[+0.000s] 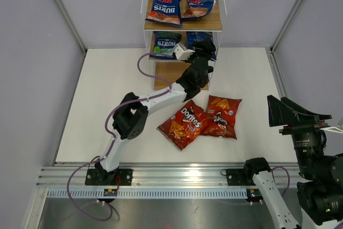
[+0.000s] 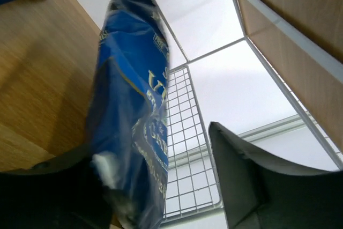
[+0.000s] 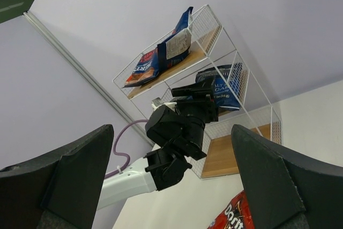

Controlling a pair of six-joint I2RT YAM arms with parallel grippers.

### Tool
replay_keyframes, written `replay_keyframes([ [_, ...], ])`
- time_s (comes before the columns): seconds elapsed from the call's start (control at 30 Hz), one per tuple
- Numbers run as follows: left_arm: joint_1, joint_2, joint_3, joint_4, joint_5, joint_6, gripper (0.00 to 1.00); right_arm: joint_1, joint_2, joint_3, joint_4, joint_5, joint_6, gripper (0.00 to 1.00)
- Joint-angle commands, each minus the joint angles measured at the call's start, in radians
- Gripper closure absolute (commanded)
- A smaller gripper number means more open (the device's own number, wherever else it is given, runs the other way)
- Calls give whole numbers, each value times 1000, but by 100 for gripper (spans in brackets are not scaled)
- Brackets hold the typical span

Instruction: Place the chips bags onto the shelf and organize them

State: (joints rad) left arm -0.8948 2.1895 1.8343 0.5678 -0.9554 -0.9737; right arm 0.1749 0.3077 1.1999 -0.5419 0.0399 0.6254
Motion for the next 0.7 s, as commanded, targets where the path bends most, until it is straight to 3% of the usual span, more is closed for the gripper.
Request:
replay_keyframes([
  [0.0, 4, -5, 68, -20, -16, 6, 29, 11, -1, -6, 49, -8, 4, 0],
  [0.03, 2, -7, 78, -41, -16, 12, 26, 9, -2, -8, 53, -8, 4, 0],
  [0.13, -3, -7, 120, -147, -52, -6, 1, 11, -4, -10, 54, -8, 10, 1],
  [0.47, -6, -54, 131, -463, -29, -190, 1, 9, -18, -20, 63, -6, 25, 1],
  [0.67, -16, -73, 131, -548, -14, -227, 1, 11, -25, -30, 71, -11, 40, 0],
])
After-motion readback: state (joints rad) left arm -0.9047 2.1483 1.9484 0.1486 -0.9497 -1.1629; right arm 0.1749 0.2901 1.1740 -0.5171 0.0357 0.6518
